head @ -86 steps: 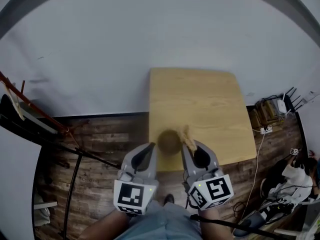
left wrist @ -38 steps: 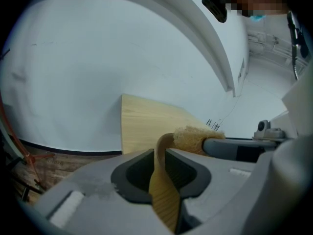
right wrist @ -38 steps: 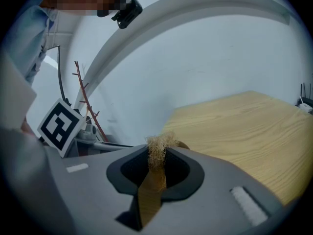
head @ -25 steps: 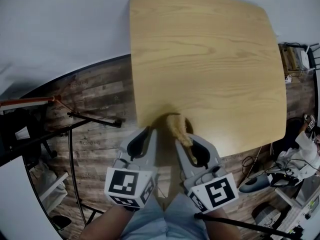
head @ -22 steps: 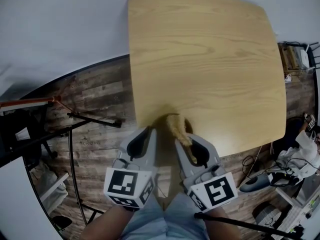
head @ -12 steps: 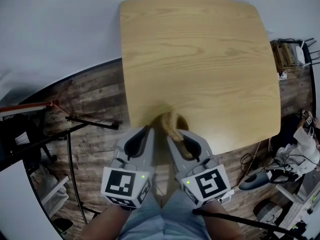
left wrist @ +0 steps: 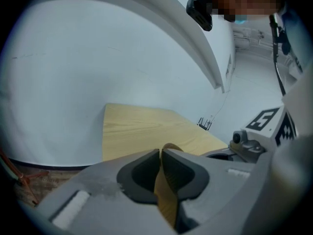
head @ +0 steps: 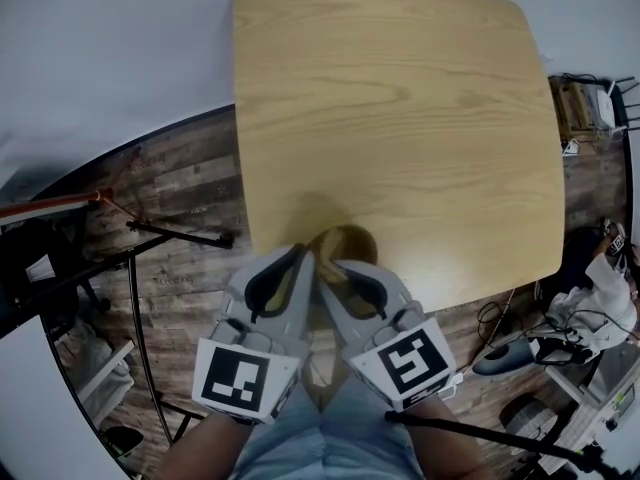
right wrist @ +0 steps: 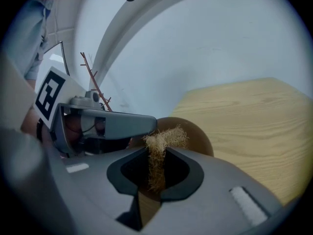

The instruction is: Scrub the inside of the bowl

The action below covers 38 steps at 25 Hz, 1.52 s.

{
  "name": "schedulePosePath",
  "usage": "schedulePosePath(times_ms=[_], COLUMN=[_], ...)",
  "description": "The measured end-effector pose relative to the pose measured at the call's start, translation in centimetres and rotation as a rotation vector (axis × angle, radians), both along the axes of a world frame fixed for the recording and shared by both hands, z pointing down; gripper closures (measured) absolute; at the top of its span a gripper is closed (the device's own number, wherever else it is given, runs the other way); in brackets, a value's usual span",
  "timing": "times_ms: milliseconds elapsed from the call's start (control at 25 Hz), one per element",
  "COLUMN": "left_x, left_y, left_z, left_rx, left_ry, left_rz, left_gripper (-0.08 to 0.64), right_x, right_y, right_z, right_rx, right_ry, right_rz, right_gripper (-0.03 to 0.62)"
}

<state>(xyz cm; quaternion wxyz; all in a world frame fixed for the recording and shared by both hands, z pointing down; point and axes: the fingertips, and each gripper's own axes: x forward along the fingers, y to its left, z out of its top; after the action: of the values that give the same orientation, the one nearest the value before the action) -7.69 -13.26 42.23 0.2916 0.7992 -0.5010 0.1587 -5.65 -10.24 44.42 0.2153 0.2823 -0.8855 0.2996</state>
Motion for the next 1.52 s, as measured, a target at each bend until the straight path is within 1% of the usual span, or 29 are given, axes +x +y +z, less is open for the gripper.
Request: schedulePosePath(times_ms=[200,400,560,720,840,1120,1280,1440,1520], left_x=[-0.6,-1.1,-0.9,-1.0,-0.7,-0.2,0.1,0.2,0.4], left_y=[-0.3,-0.7,-0.9,-0.9,-0.7,-0.4,-0.3,-0.6,-0.9], left_z=[0.3,0.6,0.7,0.6,0.4,0.1,0.0,-0.1,-0.2], left_rx=[0.007,0.006,0.009,0.011,0.011,0.004,0.004,0.003,0.008], left_ry=[-0.009,-0.020,-0.042,-0.070,-0.091,-0.129,-0.136,-0.121,-0.106], left_rz=[-0.006,-0.021,-0.021,-0.019,0.000,0.028,0.030,0.021,0.018], left_gripper=[0.520,0.523,0.523,0.525,0.525,0.525,0.525,0.525,0.523], right_x=[-0.4,-1.0,-0.4,0.6,1.6,3.1,3.6,4.0,4.2], right_y=[0.6,2.3,2.7,3.0,3.0,0.9,0.0,-0.8,-0.9], right_z=[-0.1,-0.4,-1.1,-2.3,-3.1,-4.0,-2.8,-1.1,-0.5], right_rx=[-0.017,-0.044,-0.047,-0.028,-0.005,0.073,0.131,0.215,0.213], right_ry=[-0.011,-0.052,-0.071,-0.078,-0.072,0.003,0.084,0.177,0.197], right_rz=[-0.060,-0.130,-0.134,-0.133,-0.127,-0.142,-0.181,-0.217,-0.230], right_gripper=[0.534,0.535,0.535,0.535,0.534,0.534,0.534,0.535,0.535])
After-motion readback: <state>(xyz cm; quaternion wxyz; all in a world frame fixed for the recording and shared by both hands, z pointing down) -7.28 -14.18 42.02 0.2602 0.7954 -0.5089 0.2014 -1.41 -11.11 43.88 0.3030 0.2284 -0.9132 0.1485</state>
